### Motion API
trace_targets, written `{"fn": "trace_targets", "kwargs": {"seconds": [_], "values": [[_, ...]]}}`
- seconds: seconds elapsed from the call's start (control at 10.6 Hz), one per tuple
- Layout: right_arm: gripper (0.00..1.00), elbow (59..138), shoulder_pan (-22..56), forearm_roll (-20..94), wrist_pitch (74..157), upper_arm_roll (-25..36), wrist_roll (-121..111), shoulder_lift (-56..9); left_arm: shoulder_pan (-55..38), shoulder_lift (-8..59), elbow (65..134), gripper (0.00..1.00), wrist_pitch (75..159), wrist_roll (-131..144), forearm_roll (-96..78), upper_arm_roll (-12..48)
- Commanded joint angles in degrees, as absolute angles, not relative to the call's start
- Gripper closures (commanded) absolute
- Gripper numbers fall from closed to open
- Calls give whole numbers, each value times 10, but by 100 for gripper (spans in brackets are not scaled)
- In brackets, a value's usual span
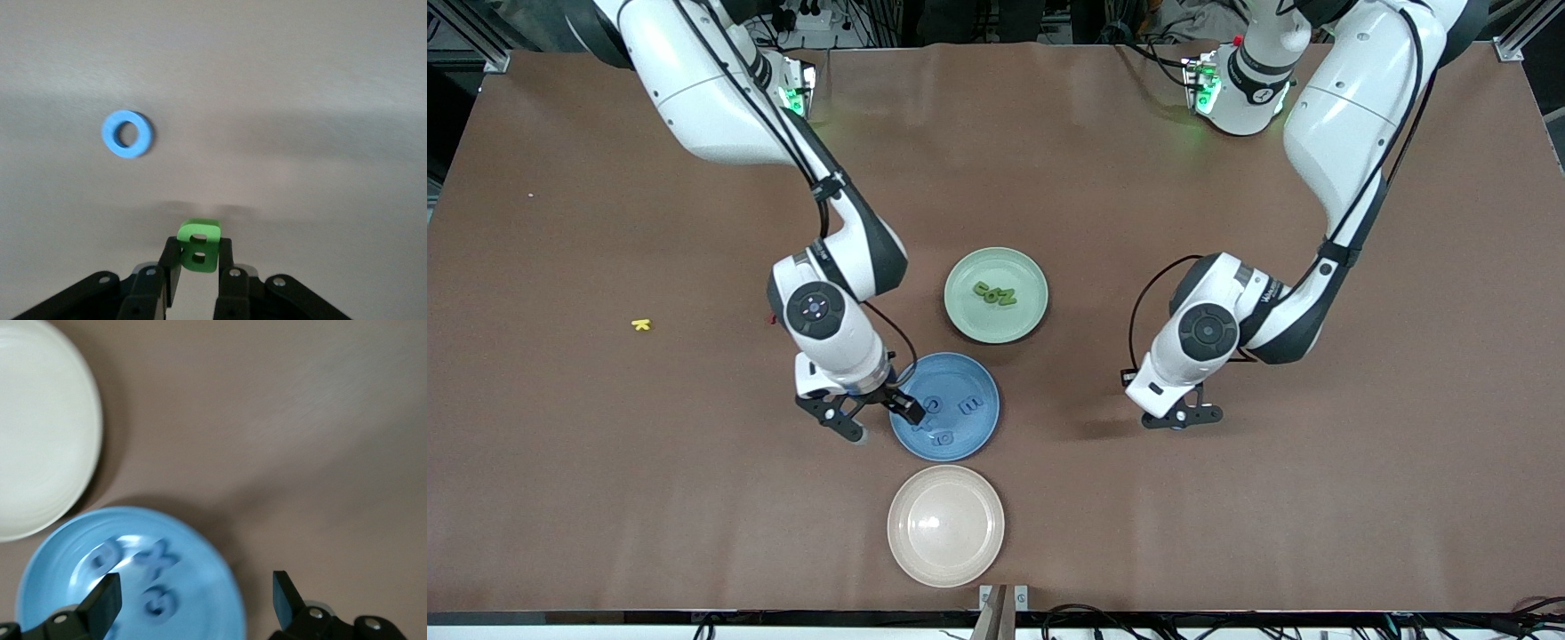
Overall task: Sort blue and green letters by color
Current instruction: 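Place the X on the blue plate and the B on the green plate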
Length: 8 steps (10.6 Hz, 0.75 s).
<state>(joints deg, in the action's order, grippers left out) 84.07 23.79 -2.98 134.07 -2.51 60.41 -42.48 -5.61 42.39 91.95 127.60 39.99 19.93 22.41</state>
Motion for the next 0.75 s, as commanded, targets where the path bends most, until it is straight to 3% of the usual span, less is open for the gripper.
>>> {"fn": "trace_targets", "kwargs": {"seconds": [0.0,0.19,0.66], "values": [[0,837,183,-31,1258,-29,520,-401,-55,409,932,100,1261,471,209,284],[0,857,144,-33,1226,-25,438,-372,-67,408,932,100,1256,530,210,319],[0,930,83,-73,1209,14,249,-297,-155,414,925,100,1262,605,218,320]]}}
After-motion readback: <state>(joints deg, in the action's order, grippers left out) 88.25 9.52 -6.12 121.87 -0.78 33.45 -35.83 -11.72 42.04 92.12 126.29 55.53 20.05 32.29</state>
